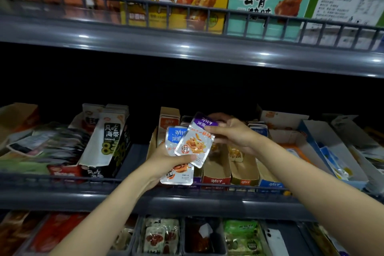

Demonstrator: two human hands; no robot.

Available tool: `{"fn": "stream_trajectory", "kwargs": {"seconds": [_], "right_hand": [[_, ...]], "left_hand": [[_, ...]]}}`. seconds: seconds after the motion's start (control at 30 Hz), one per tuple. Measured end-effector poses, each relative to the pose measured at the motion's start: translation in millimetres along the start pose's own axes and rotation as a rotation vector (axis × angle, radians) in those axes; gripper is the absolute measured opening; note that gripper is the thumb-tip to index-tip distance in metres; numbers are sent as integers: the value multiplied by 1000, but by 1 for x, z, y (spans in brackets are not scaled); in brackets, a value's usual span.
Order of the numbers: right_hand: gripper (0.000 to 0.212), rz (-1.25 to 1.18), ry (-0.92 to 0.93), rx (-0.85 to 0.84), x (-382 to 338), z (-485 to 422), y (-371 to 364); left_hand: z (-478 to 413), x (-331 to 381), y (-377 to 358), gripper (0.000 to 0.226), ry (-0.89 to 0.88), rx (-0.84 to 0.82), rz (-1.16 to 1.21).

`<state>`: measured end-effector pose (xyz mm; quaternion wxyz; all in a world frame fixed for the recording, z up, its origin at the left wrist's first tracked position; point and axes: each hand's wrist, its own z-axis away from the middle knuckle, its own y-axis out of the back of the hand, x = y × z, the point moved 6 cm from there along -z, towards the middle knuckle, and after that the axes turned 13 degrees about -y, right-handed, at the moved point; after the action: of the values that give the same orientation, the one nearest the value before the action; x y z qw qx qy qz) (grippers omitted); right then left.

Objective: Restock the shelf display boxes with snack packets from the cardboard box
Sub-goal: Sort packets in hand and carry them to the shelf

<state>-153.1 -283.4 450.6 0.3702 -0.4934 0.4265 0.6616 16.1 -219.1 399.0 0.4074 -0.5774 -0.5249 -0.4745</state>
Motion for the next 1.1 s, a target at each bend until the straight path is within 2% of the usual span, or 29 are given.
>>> {"fn": "stream_trajectory", "kwargs": {"seconds": [0.13, 0.23, 0.3, 0.43, 0.53, 0.63, 0.83, 1.1], "right_hand": [[35, -132, -50, -81, -1, 0, -19], [26, -161, -43, -53, -5, -4, -27], [19, -164, -50, -21, -6, -8, -30], [41, -164, 5, 113, -16, -16, -21], [47, 9, 159, 302, -29, -21, -3], [48, 244, 284, 323, -34, -24, -8], [38, 418, 181, 365, 1, -46, -20], [45, 711, 243, 440, 19, -53, -28]], "left_hand": [[8, 3, 13, 35, -13, -11, 38], [8, 3, 26, 52, -42, 44, 71], [8, 2, 34, 49, -57, 93, 91], [5, -4, 52, 36, -51, 192, 53], [4, -15, 72, 35, -6, 314, 65], [5, -20, 82, 31, 14, 365, 81], [5, -27, 83, 30, 20, 368, 69], [3, -36, 79, 23, 43, 310, 54]]}}
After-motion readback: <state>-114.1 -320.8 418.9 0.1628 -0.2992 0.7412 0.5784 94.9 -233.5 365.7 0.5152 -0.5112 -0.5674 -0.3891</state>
